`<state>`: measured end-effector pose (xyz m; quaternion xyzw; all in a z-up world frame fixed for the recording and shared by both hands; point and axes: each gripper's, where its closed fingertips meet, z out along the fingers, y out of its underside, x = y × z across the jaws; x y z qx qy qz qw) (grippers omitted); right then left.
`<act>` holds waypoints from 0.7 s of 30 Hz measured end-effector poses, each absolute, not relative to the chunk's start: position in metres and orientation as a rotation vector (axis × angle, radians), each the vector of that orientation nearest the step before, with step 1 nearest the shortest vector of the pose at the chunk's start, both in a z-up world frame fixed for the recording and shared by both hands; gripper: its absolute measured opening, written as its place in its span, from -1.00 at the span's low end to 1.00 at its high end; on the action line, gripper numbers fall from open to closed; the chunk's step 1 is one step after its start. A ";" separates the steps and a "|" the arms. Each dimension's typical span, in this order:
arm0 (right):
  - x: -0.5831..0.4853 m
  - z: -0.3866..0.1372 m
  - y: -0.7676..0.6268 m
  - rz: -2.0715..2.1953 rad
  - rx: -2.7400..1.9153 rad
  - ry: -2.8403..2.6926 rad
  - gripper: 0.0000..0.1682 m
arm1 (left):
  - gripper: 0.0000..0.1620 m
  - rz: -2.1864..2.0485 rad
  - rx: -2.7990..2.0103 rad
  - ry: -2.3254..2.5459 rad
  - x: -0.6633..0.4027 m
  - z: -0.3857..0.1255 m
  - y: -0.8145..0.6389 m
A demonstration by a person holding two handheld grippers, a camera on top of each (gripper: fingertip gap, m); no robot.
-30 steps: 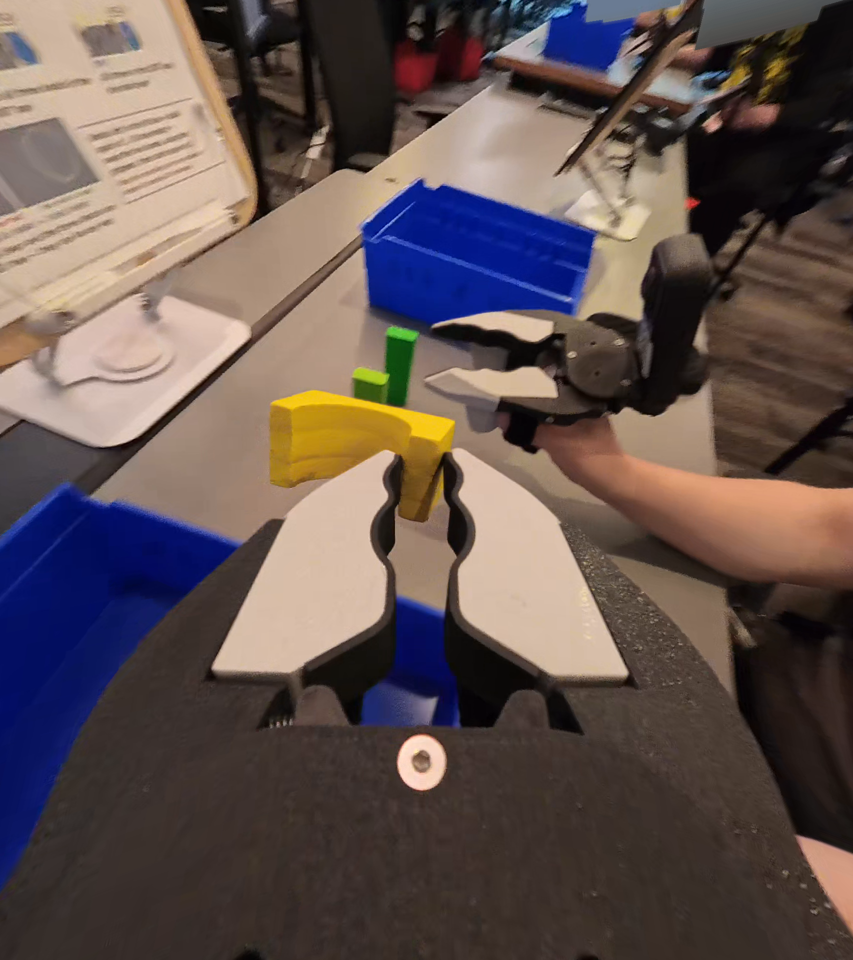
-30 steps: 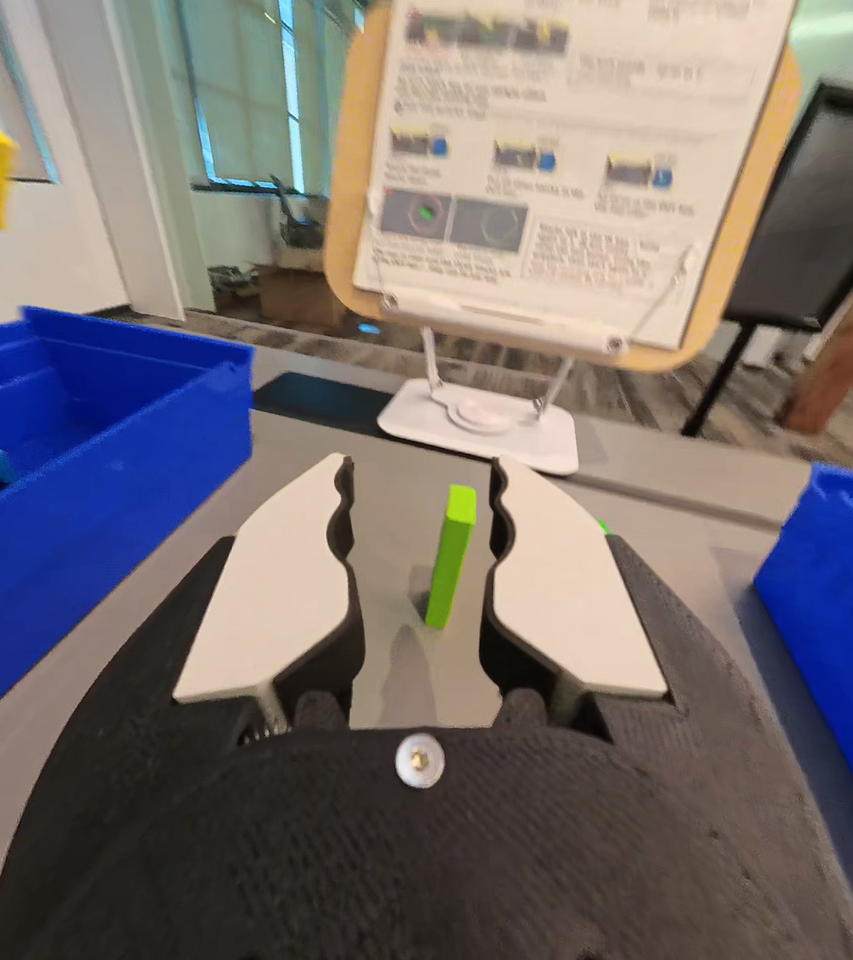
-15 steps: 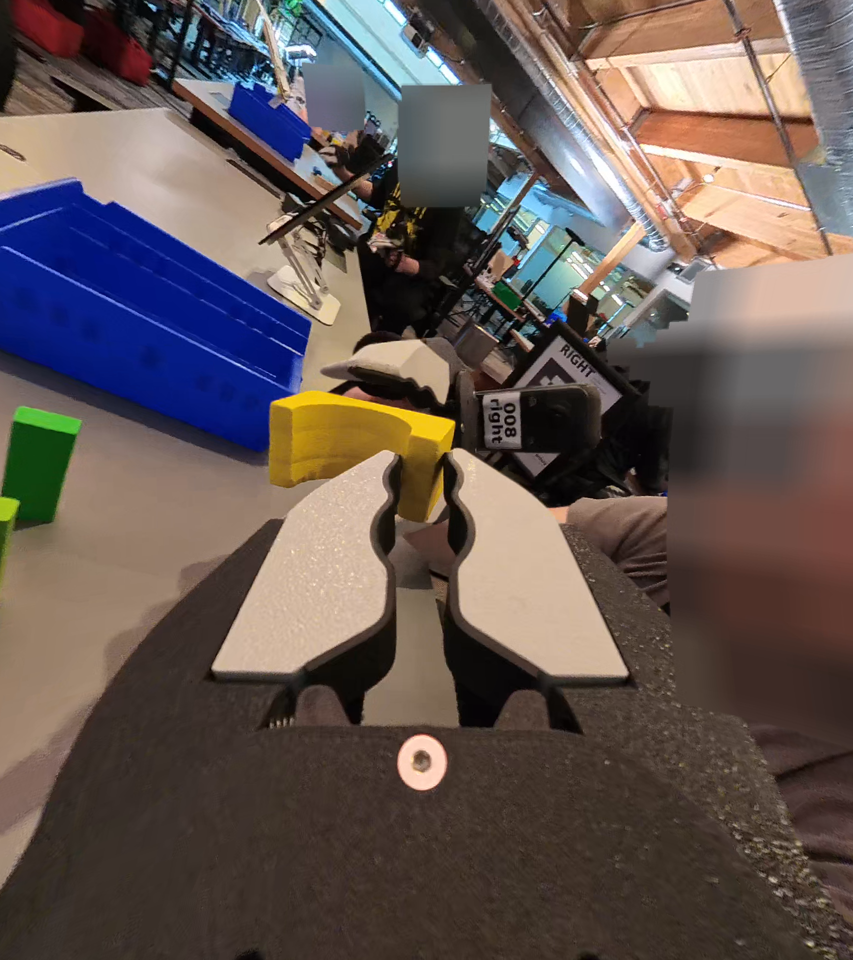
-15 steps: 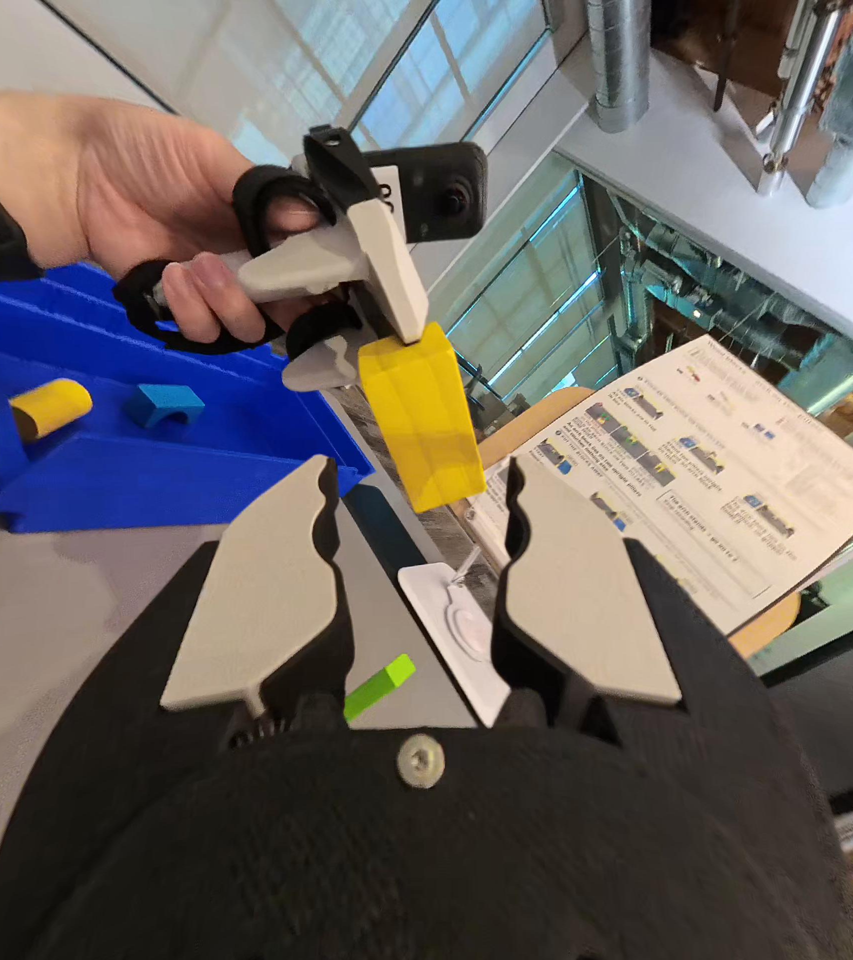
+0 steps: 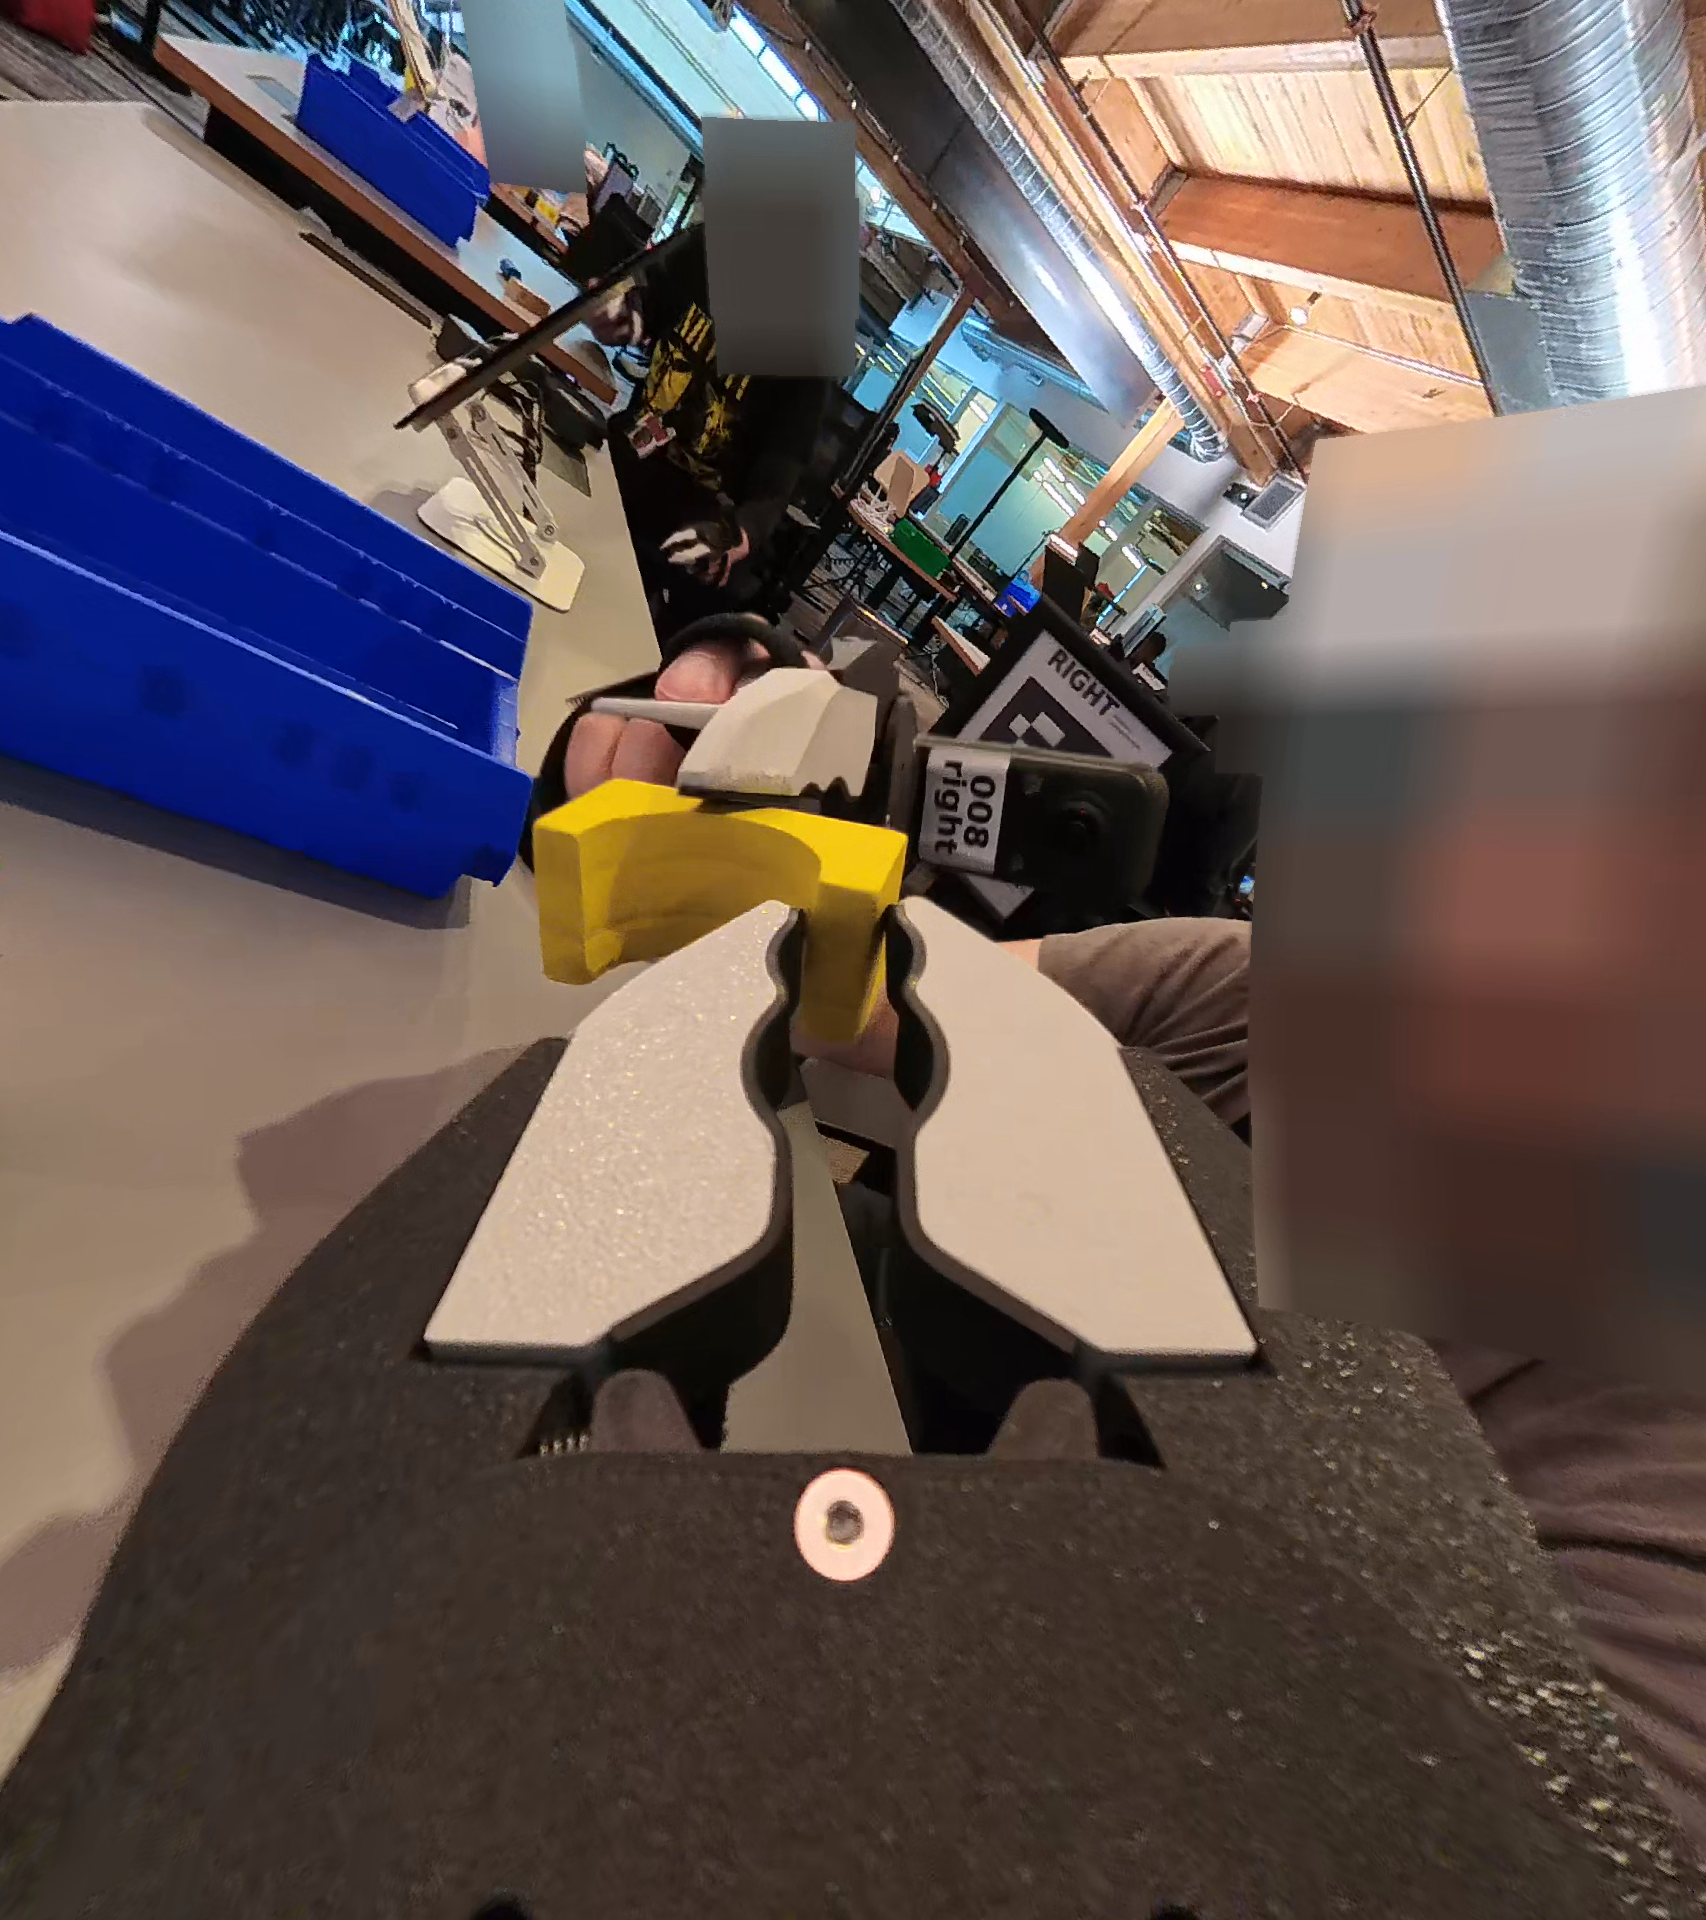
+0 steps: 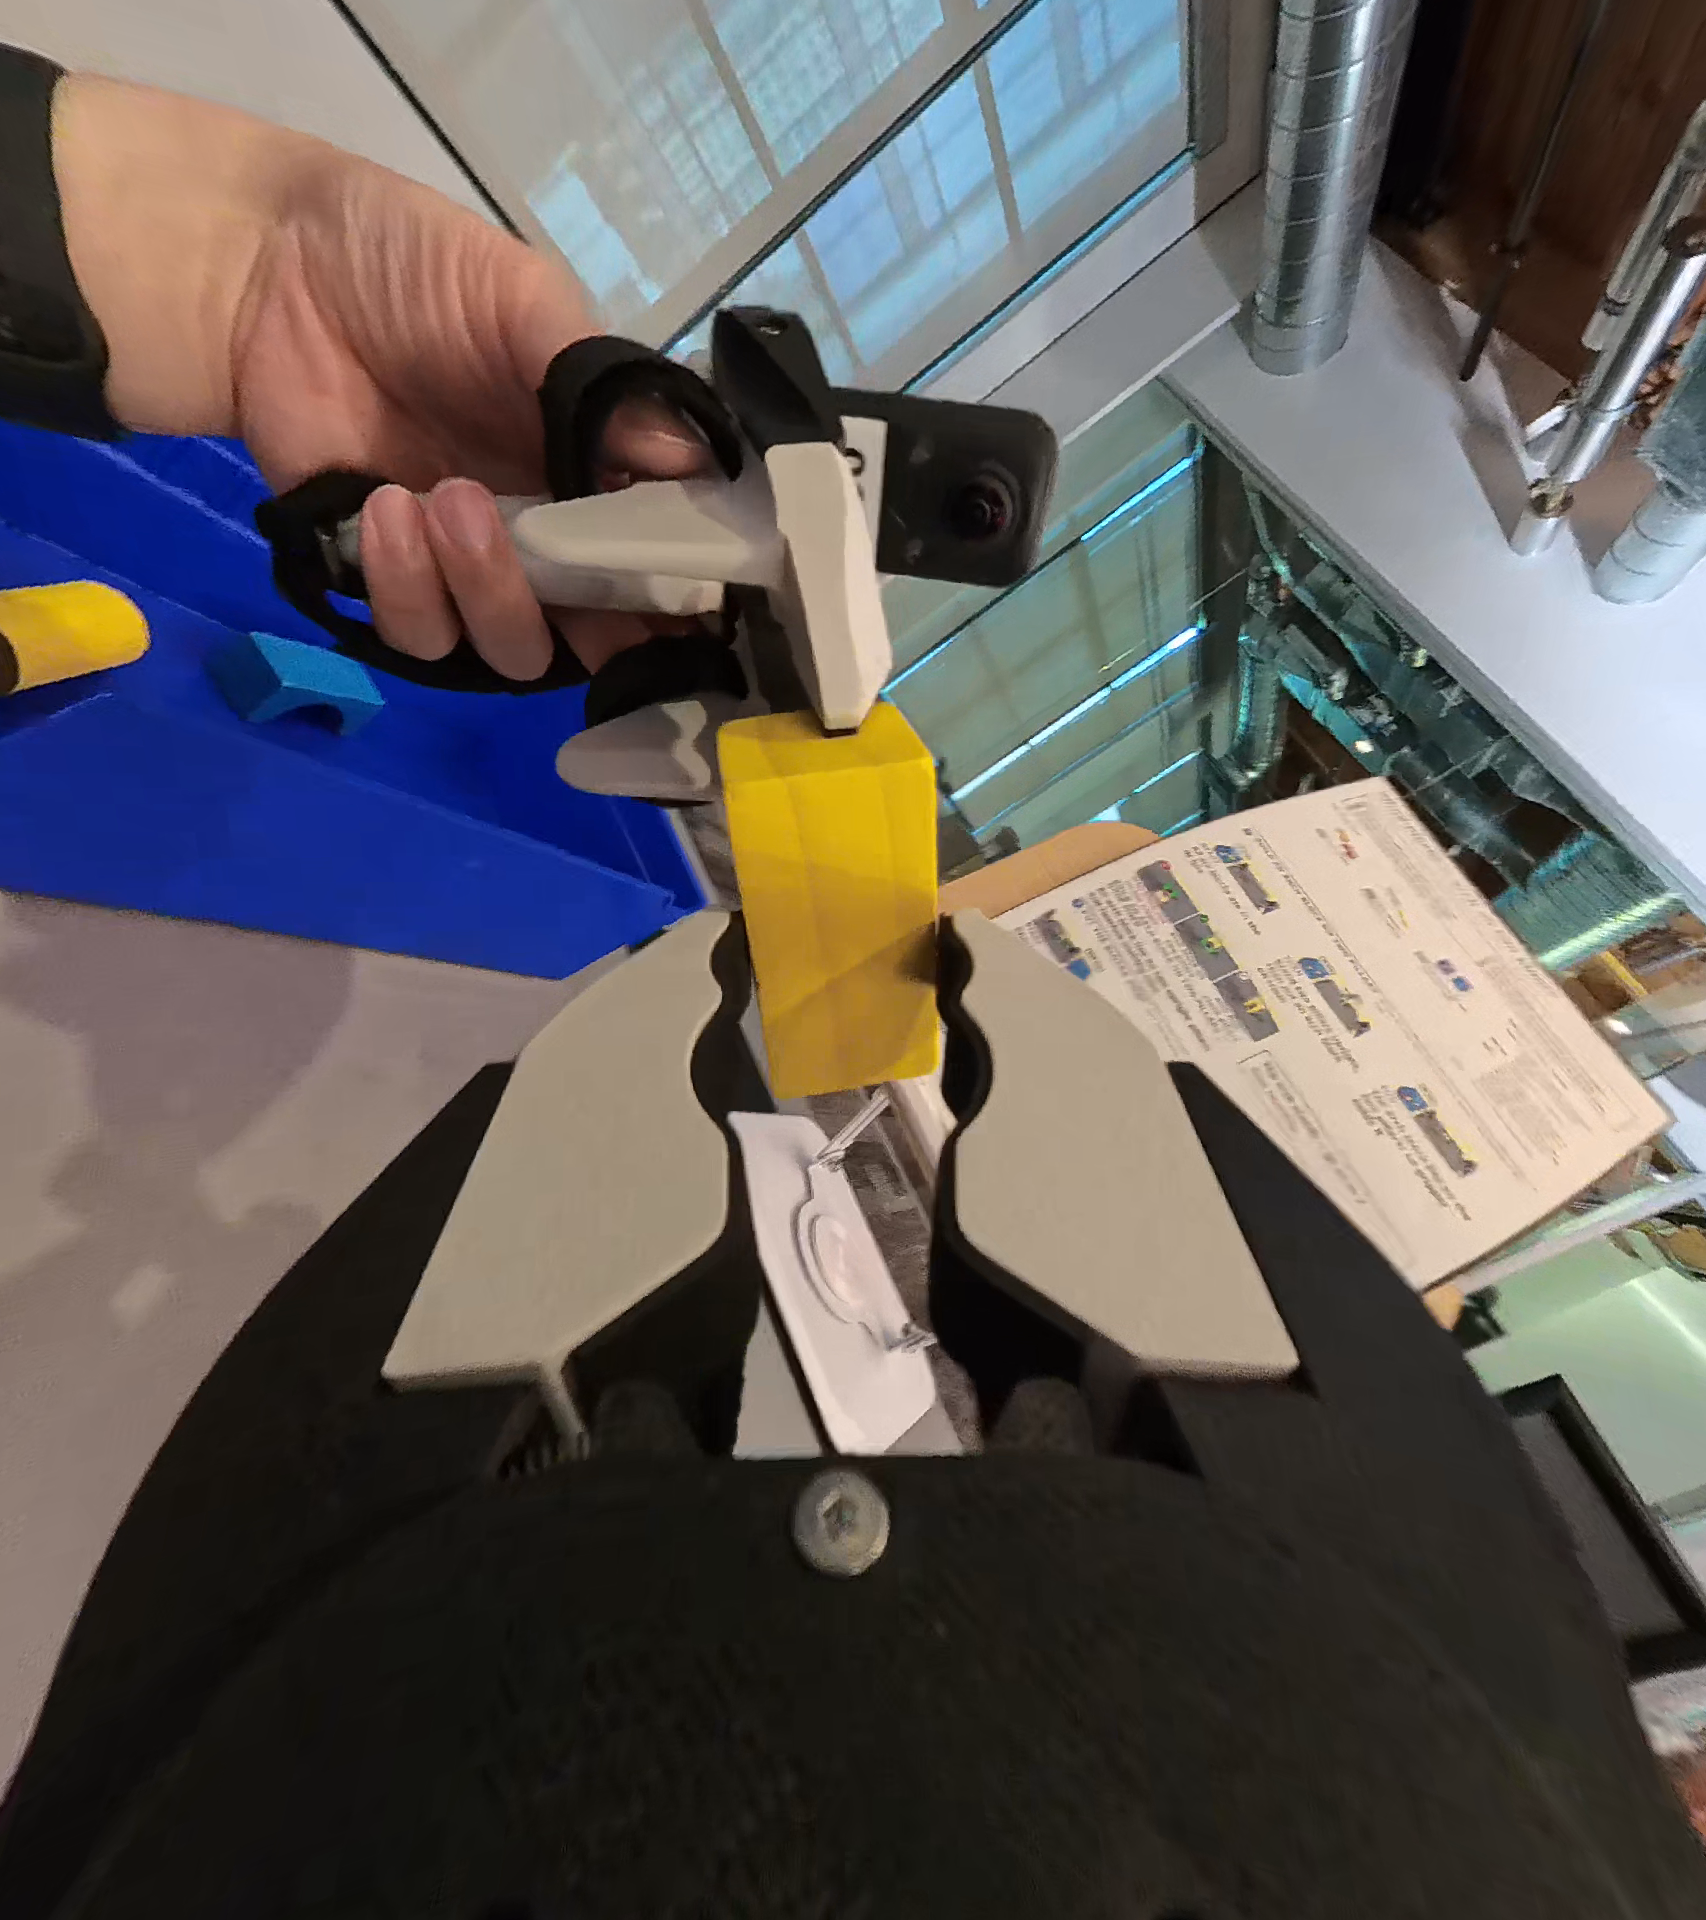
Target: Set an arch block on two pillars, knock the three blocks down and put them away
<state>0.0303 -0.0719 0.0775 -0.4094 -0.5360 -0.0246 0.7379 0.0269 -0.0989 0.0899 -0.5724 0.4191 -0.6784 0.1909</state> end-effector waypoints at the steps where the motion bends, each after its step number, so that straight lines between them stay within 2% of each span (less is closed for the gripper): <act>1: 0.032 0.075 -0.072 -0.026 -0.921 -1.198 -0.59 | -0.82 -1.906 -1.624 1.175 0.028 0.088 -0.098; 5: 0.046 0.077 -0.070 0.174 -1.019 -1.259 -0.59 | -0.78 -1.853 -1.618 1.064 0.032 0.095 -0.080; 9: 0.084 0.085 -0.049 0.348 -1.229 -1.306 -0.59 | -0.70 -1.377 -1.711 0.941 0.022 0.080 -0.034; 12: 0.116 0.087 -0.032 0.428 -1.367 -1.312 -0.58 | -0.46 -1.040 -1.673 0.912 0.023 0.072 -0.014; 13: 0.125 0.087 -0.027 0.441 -1.398 -1.324 -0.59 | -0.30 -0.989 -1.636 0.931 0.030 0.071 -0.016; 14: 0.133 0.086 -0.023 0.449 -1.430 -1.337 -0.59 | -0.31 -0.939 -1.608 0.942 0.038 0.068 -0.018; 17: 0.146 0.071 -0.012 0.476 -1.590 -1.466 -0.59 | -0.35 -0.673 -1.658 0.946 0.052 0.041 -0.006; 21: 0.149 0.038 0.015 0.423 -1.817 -1.645 -0.58 | -0.16 -0.426 -1.842 0.906 0.062 -0.013 0.013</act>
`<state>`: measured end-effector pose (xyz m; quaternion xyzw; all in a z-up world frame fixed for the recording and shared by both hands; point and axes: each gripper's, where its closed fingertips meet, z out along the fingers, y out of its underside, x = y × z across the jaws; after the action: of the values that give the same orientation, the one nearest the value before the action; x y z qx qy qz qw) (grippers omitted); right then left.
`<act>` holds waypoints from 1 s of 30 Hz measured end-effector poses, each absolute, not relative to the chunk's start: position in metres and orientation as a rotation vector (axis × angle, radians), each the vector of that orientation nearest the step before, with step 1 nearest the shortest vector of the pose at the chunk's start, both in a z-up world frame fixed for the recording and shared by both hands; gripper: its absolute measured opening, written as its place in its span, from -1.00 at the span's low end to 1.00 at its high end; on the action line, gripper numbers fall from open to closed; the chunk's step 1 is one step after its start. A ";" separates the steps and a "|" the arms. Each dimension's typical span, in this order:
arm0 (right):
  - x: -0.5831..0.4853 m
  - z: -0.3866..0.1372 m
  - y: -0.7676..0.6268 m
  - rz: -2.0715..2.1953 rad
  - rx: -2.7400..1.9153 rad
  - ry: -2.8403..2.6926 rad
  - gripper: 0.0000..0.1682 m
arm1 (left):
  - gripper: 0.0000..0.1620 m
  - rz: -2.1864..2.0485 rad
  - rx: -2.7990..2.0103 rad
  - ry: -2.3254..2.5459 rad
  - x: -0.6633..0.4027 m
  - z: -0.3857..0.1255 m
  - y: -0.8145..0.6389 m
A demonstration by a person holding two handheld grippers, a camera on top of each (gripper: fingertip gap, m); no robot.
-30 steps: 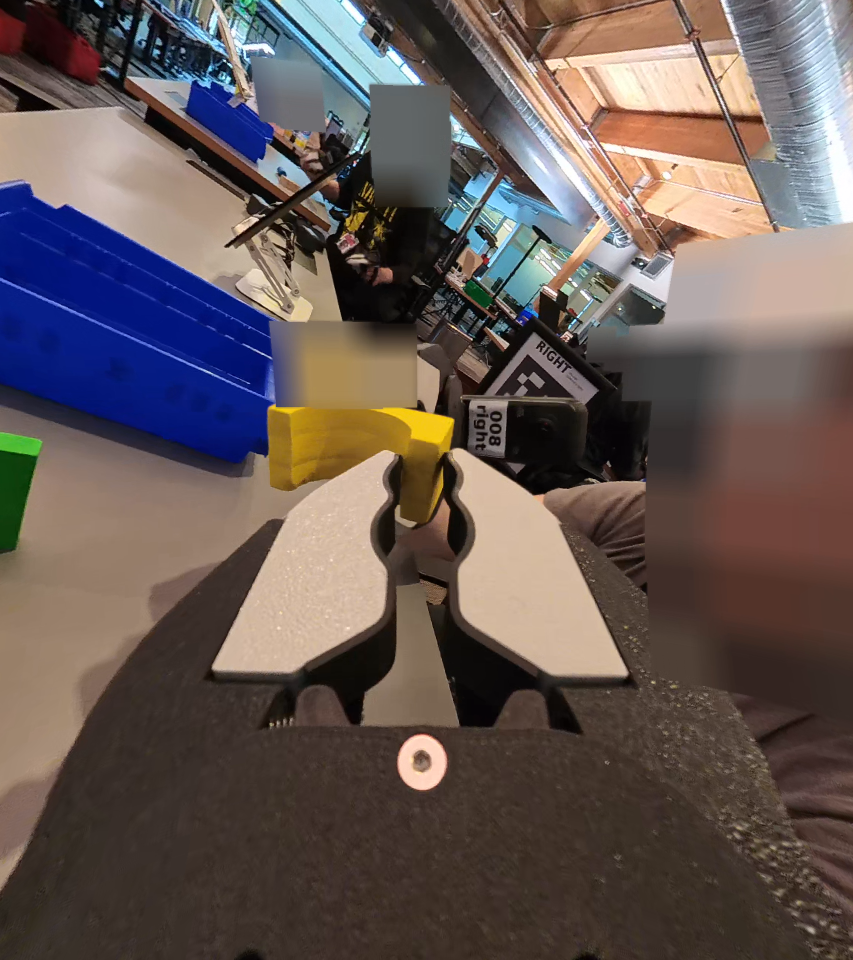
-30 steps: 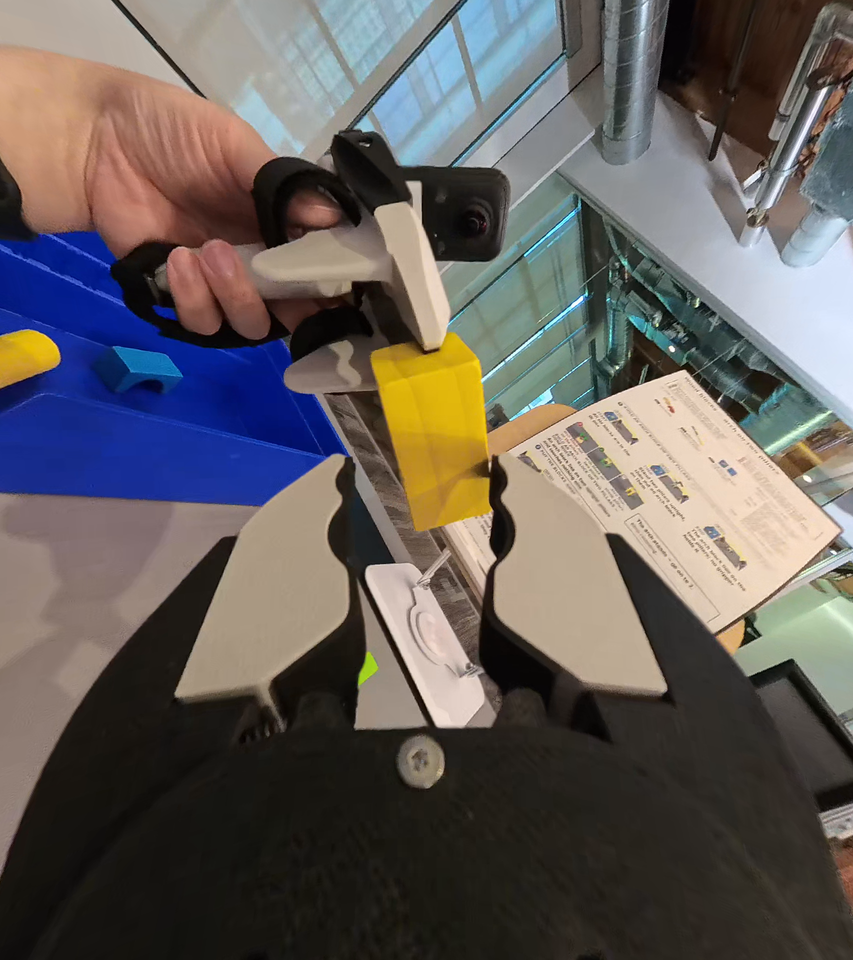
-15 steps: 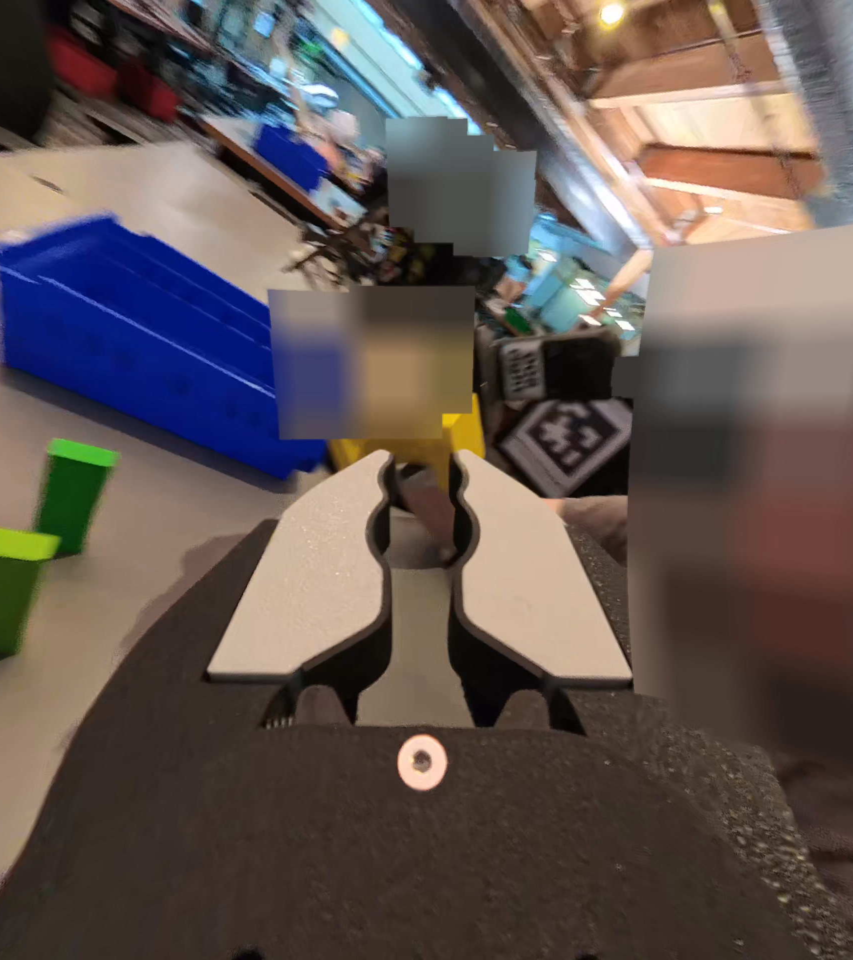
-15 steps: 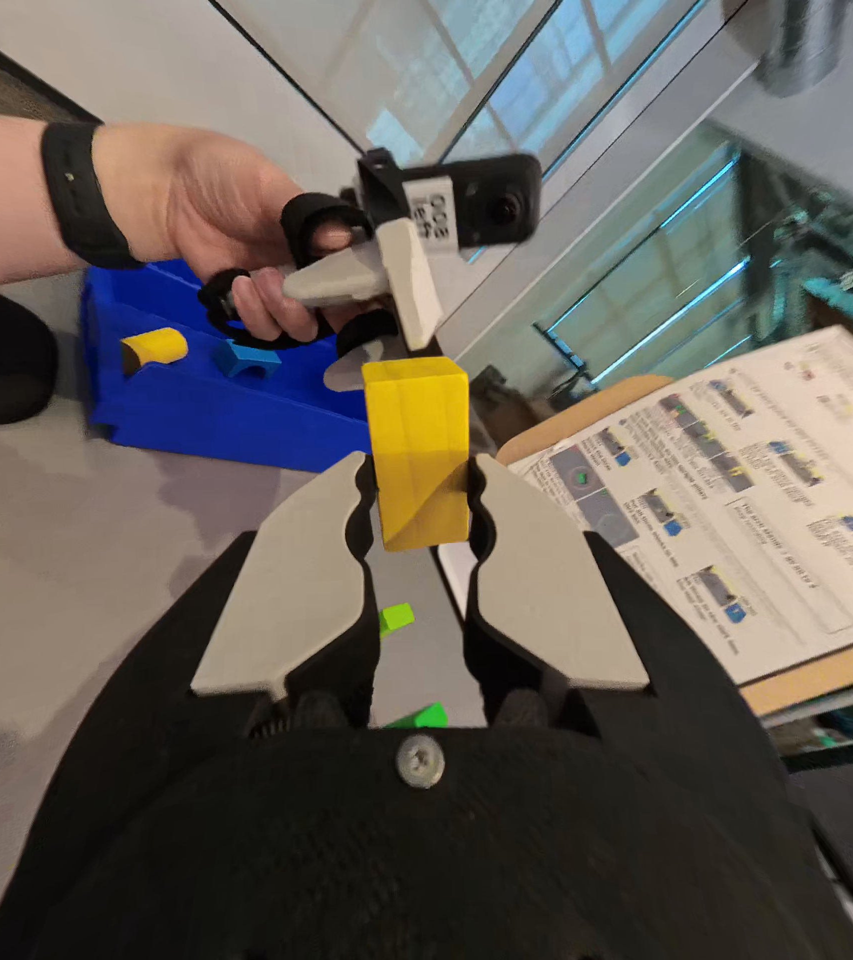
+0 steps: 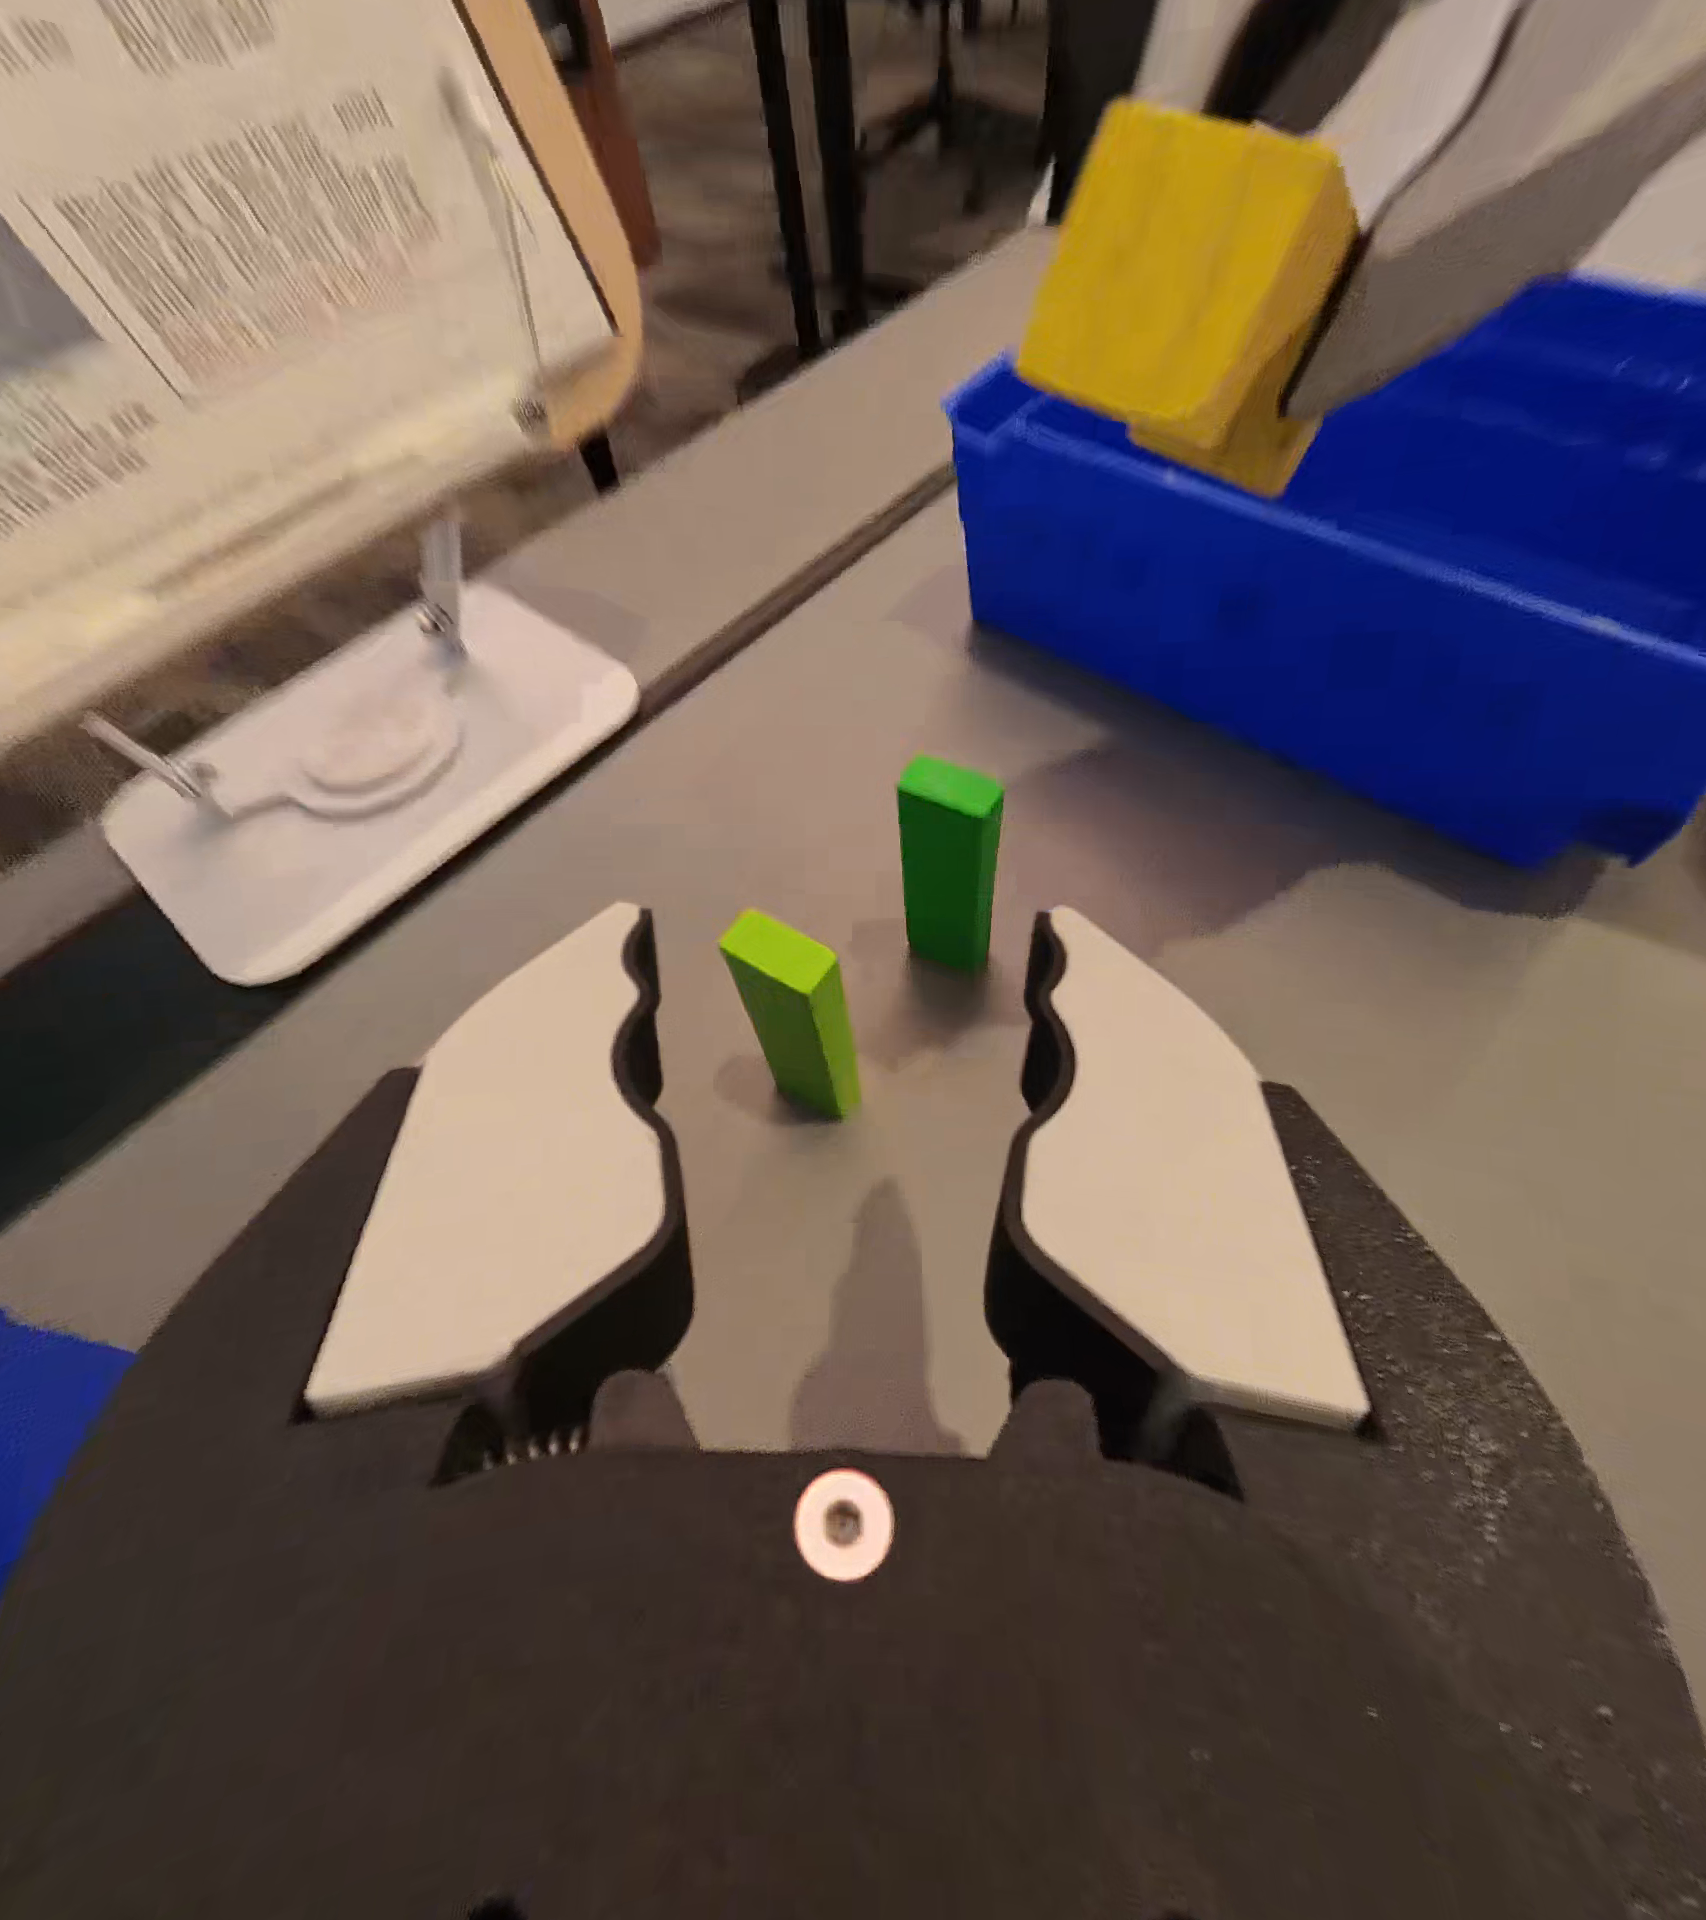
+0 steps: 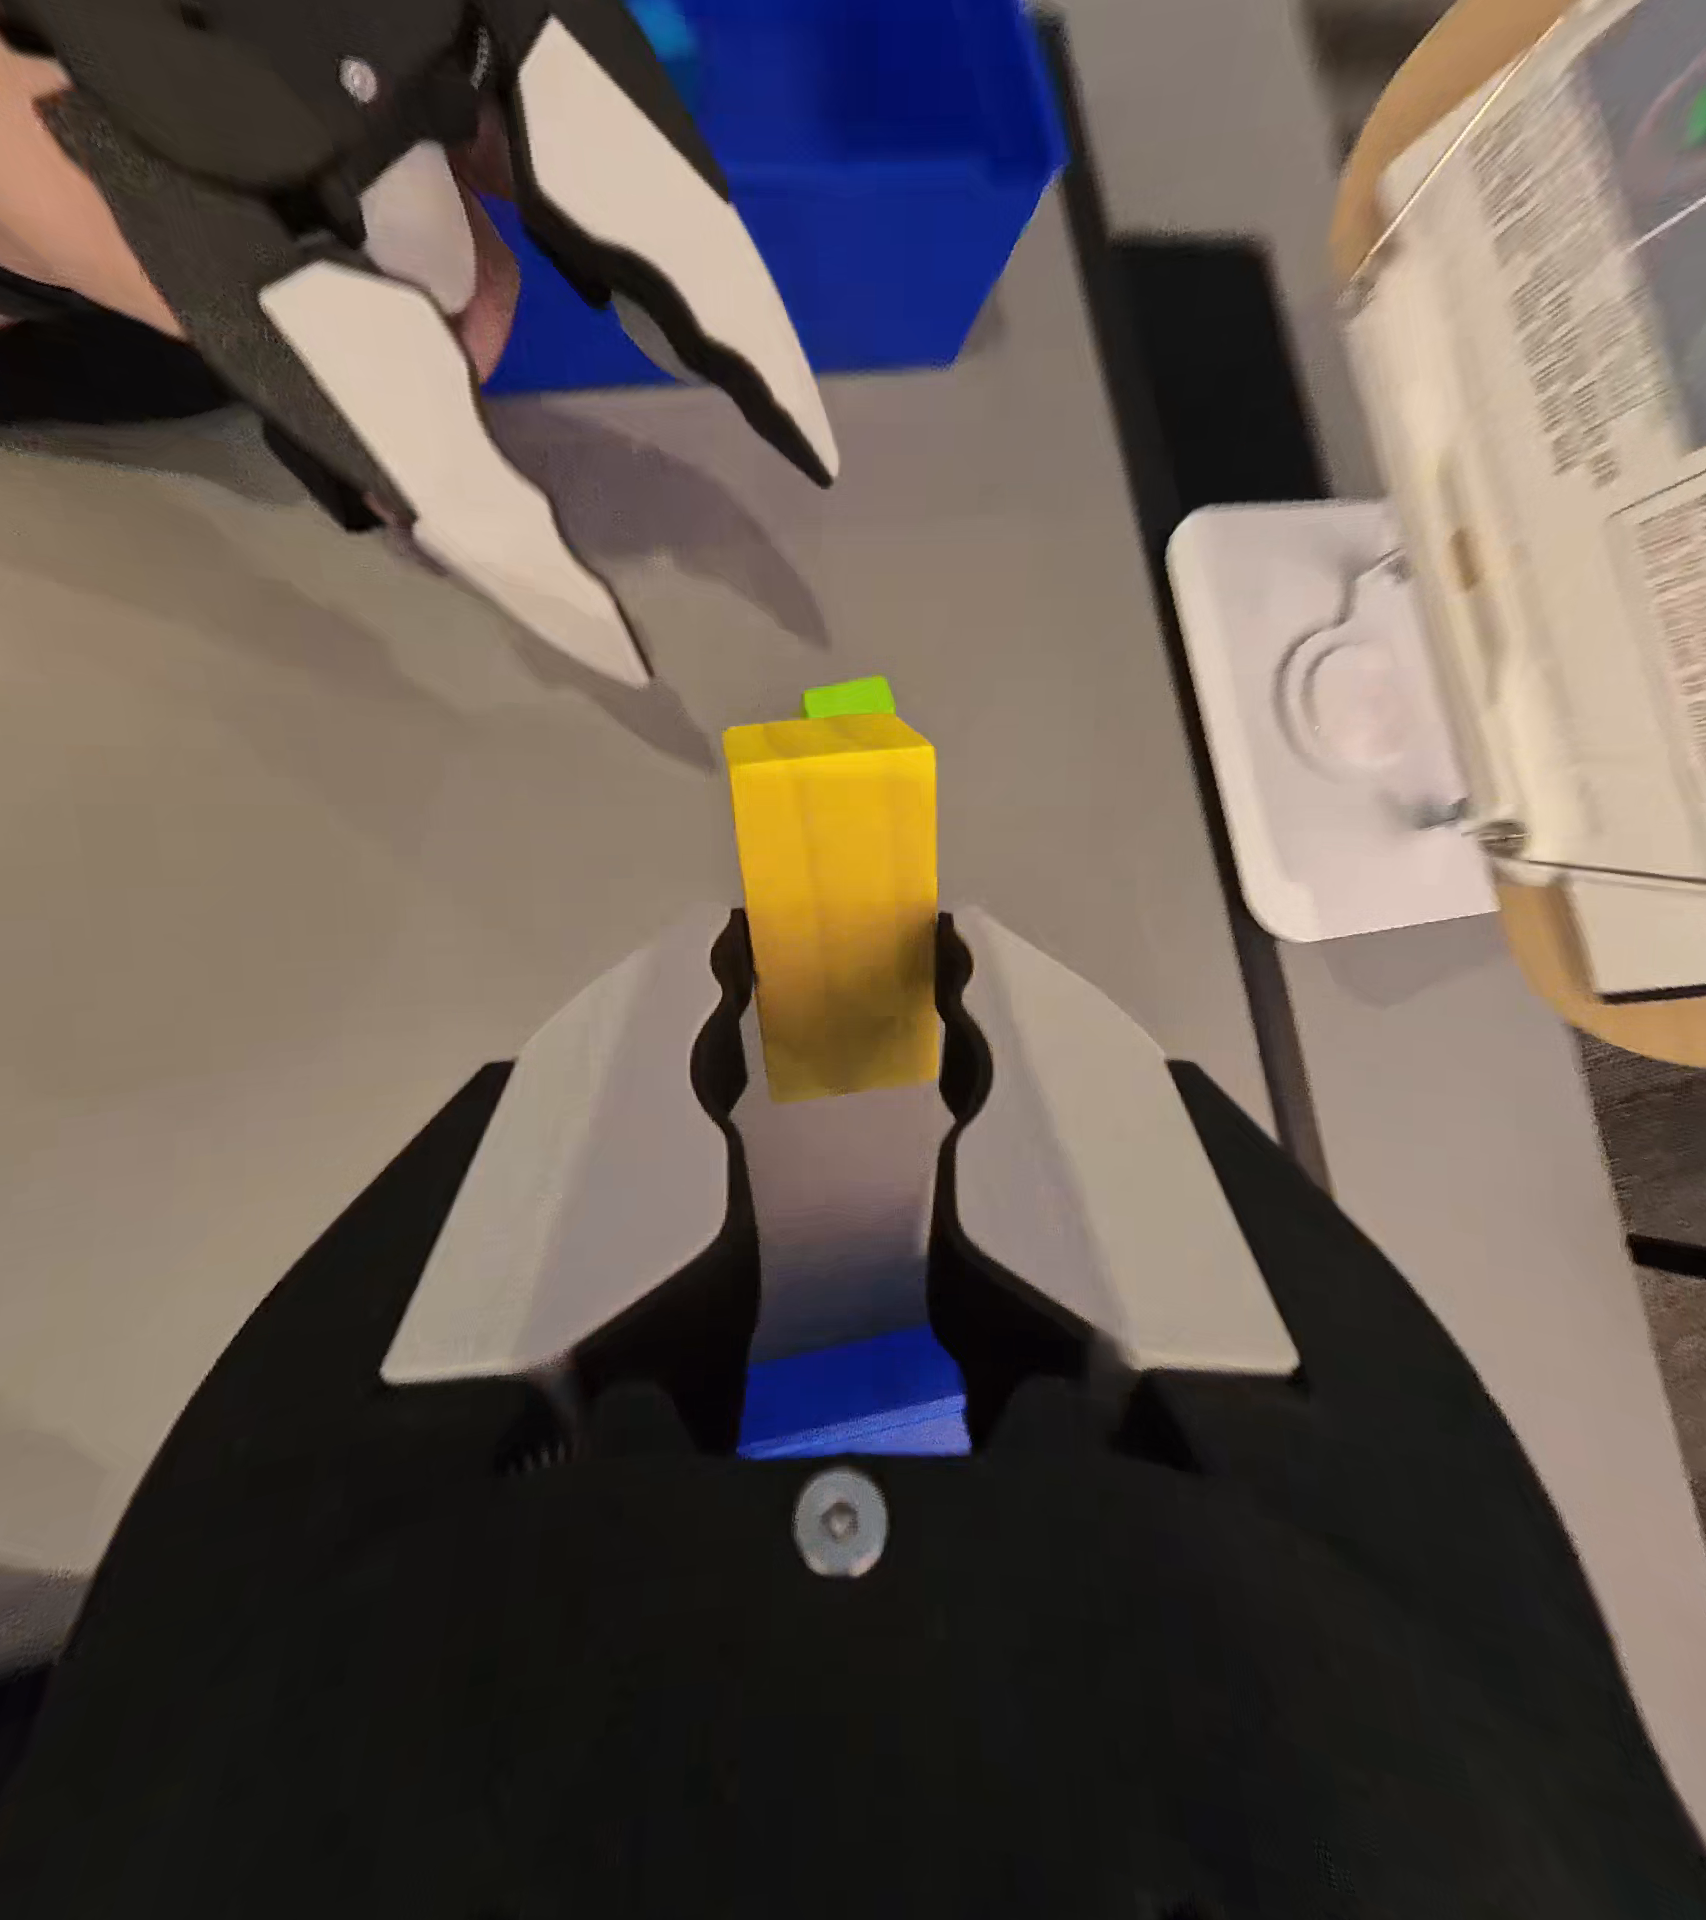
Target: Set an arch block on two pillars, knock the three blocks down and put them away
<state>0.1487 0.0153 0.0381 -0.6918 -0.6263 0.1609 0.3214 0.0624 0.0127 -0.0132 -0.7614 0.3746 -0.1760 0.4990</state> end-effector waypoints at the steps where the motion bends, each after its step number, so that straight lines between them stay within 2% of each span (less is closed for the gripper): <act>1: 0.146 0.030 0.020 0.427 -1.855 -1.684 -0.59 | -0.08 -0.424 -1.883 0.921 0.068 -0.028 0.012; 2: 0.143 0.021 0.025 0.419 -1.887 -1.714 -0.58 | 0.02 -0.396 -1.926 0.940 0.069 -0.042 0.014; 5: 0.135 -0.002 0.036 0.361 -1.950 -1.781 -0.58 | 0.05 -0.277 -2.023 0.959 0.062 -0.077 0.025; 10: 0.127 -0.016 0.040 0.322 -1.941 -1.807 -0.58 | -0.06 -0.498 -2.049 0.804 0.073 -0.097 0.034; 16: 0.129 -0.010 0.043 0.363 -1.928 -1.733 -0.58 | -0.27 -0.267 -2.004 0.681 0.064 -0.110 0.055; 21: 0.129 -0.016 0.044 0.339 -1.939 -1.733 -0.58 | -0.30 -0.198 -2.054 0.616 0.068 -0.129 0.061; 23: 0.128 -0.019 0.042 0.328 -1.936 -1.741 -0.58 | -0.51 -0.227 -2.080 0.610 0.071 -0.134 0.061; 30: 0.133 -0.025 0.043 0.292 -1.953 -1.760 -0.58 | -0.79 -0.243 -2.067 0.639 0.074 -0.135 0.058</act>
<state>0.1326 0.0433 -0.0249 -0.7156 -0.6451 0.1070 0.2457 0.0741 0.0581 -0.1349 -0.8411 0.2602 -0.0991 0.4637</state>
